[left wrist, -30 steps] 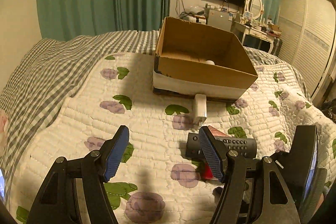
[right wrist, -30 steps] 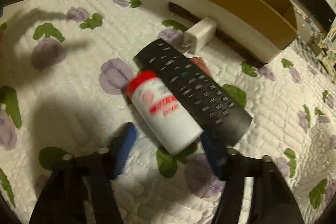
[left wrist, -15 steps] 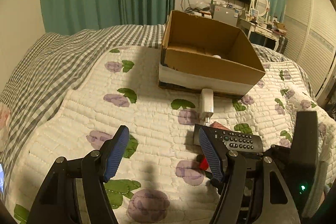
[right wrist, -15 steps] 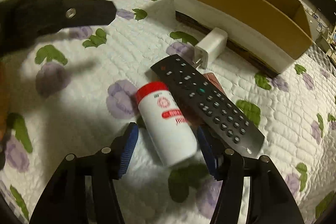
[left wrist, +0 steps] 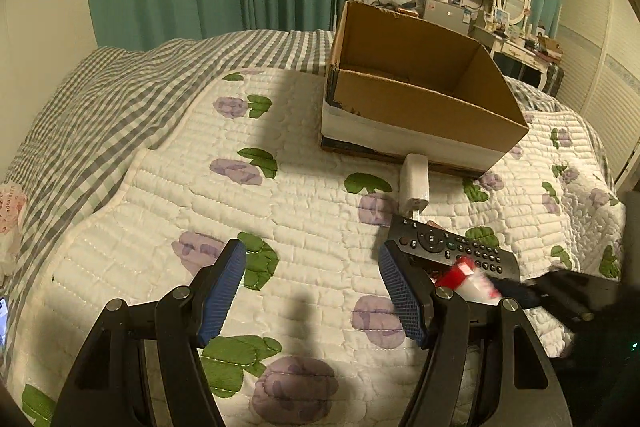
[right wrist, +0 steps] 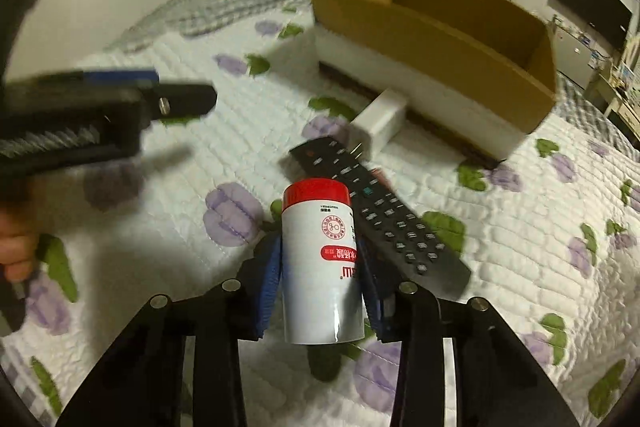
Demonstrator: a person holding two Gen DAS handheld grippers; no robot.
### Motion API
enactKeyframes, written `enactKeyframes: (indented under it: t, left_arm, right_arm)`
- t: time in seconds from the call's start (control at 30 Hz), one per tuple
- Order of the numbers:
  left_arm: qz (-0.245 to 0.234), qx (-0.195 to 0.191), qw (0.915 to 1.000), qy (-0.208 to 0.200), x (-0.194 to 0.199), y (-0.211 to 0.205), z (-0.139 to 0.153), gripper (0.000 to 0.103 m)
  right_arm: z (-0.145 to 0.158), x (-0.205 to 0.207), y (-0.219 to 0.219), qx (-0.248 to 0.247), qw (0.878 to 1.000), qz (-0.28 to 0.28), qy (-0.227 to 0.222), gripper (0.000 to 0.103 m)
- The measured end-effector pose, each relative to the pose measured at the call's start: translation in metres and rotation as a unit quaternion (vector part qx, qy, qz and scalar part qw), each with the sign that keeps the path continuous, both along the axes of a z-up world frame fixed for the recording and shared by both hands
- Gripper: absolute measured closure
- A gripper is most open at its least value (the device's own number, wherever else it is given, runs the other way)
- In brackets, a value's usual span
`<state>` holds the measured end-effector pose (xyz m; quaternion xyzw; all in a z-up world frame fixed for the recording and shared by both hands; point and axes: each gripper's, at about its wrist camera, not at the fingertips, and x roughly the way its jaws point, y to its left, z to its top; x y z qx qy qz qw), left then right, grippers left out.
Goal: Organize rigid objects
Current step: 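Grasp the red-capped spray can with the right tool while the left tool grasps the white plug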
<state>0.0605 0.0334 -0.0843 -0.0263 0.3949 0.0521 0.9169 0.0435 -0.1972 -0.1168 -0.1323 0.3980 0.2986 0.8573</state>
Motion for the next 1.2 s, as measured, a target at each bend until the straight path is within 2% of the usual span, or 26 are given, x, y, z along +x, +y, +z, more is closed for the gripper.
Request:
enactKeyframes:
  t: [0.27, 0.43, 0.53, 0.67, 0.77, 1.07, 1.2]
  left_arm:
    - [-0.011, 0.042, 0.9990, 0.001, 0.002, -0.019, 0.003, 0.031]
    - [-0.029, 0.035, 0.9990, 0.002, 0.006, -0.036, 0.009, 0.031]
    - [-0.037, 0.030, 0.9989, 0.004, 0.014, -0.049, 0.013, 0.031]
    - [-0.046, 0.025, 0.9986, 0.001, 0.030, -0.066, 0.016, 0.031]
    - [-0.054, 0.020, 0.9983, 0.003, 0.047, -0.075, 0.010, 0.031]
    - [-0.052, -0.006, 0.9980, 0.035, 0.091, -0.073, -0.024, 0.031]
    - [-0.053, -0.005, 0.9981, 0.030, 0.104, -0.074, -0.038, 0.031]
  right_arm:
    - [0.045, 0.008, -0.029, 0.045, 0.998, -0.038, -0.028, 0.067]
    - [0.076, 0.025, -0.058, 0.061, 0.994, -0.079, -0.054, 0.067]
    - [0.085, 0.041, -0.073, 0.064, 0.990, -0.106, -0.061, 0.067]
    - [0.078, 0.053, -0.092, 0.068, 0.987, -0.137, -0.054, 0.067]
    - [0.063, 0.062, -0.101, 0.065, 0.986, -0.151, -0.029, 0.067]
    - [0.030, 0.083, -0.104, 0.049, 0.985, -0.167, 0.008, 0.067]
    - [0.021, 0.089, -0.100, 0.041, 0.985, -0.166, 0.018, 0.067]
